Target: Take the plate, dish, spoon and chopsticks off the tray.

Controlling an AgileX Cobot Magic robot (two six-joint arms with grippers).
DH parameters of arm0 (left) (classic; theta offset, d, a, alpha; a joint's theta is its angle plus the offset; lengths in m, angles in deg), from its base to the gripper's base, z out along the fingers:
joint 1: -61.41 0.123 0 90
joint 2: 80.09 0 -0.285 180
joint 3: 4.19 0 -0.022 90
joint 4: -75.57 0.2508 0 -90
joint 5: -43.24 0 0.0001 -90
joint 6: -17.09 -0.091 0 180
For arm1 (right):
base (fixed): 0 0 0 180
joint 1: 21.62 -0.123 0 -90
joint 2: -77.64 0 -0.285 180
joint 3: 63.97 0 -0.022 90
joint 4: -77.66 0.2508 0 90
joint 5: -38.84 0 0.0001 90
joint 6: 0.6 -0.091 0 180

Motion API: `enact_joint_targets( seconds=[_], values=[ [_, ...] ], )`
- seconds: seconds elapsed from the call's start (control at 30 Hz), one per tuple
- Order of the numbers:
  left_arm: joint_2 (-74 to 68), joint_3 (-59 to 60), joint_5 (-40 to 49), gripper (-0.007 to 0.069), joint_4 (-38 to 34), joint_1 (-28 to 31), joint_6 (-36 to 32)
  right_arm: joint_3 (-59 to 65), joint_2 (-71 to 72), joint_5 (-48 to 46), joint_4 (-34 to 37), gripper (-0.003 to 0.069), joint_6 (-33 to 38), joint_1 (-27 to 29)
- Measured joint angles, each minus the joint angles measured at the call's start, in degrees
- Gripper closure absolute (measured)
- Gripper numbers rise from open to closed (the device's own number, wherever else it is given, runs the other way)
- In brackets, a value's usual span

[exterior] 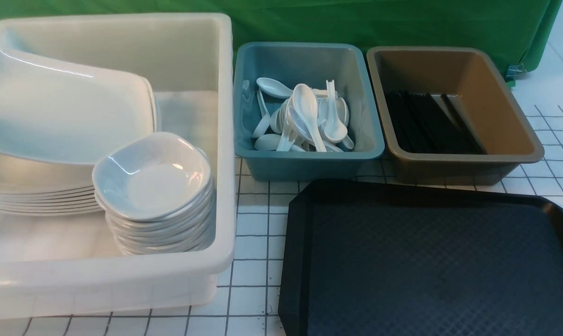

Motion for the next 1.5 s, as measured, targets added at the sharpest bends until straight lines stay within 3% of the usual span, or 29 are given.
enact_joint_targets(
  seconds=[0.2, 0.47, 0.6, 0.73, 0.87, 0.97, 1.07, 1.13, 1.17, 1.23, 1.37, 1.5],
  values=[
    [-0.22, 0.00, -1.14, 0.0489, 5.63, -1.80, 0.00, 0.00, 0.00, 0.23, 0.02, 0.0513, 0.00, 0.00],
    [1.94, -1.70, 3.62, 0.0265, 11.18, -1.80, -0.38, -3.18, 0.00, -5.17, 0.20, 0.0537, 0.27, 0.00],
    [4.81, -3.31, 5.78, 0.0242, 11.31, -1.80, 0.49, -7.45, 0.07, -9.36, 0.20, 0.0589, 3.21, 0.00],
    [9.11, -4.20, 9.32, 0.0328, 9.43, -2.02, 2.47, -12.85, 0.47, -10.39, 0.51, 0.0653, 7.45, 0.00],
    [12.20, -4.20, 13.03, 0.0527, 8.77, -5.45, 3.36, -14.54, 2.85, -10.52, 2.43, 0.0656, 9.63, 0.00],
    [13.25, -4.20, 14.97, 0.0607, 9.18, -10.38, 3.44, -13.38, 5.81, -9.98, 2.63, 0.0656, 12.56, 0.00],
    [13.92, -4.20, 16.47, 0.0629, 12.32, -17.38, 3.19, -9.36, 10.22, -2.21, 2.57, 0.0656, 16.74, 0.00],
    [14.29, -4.20, 17.41, 0.0631, 16.21, -21.36, 3.53, -4.06, 12.91, 10.37, 2.51, 0.0656, 19.31, 0.00],
    [14.27, -4.20, 17.51, 0.0631, 16.55, -22.04, 3.66, -4.06, 13.13, 11.66, 2.51, 0.0656, 19.31, 0.00],
    [14.46, -4.20, 18.04, 0.0631, 19.61, -25.57, 3.92, 3.64, 14.62, 28.97, 2.51, 0.0656, 21.24, 0.00],
    [14.47, -4.20, 18.05, 0.0630, 20.18, -27.95, 3.92, 11.21, 13.68, 42.98, 2.51, 0.0656, 23.17, 0.00],
    [14.53, -4.20, 17.99, 0.0628, 19.27, -28.14, 3.92, 13.63, 11.53, 47.66, 3.10, 0.0656, 23.85, 0.00]
  ],
)
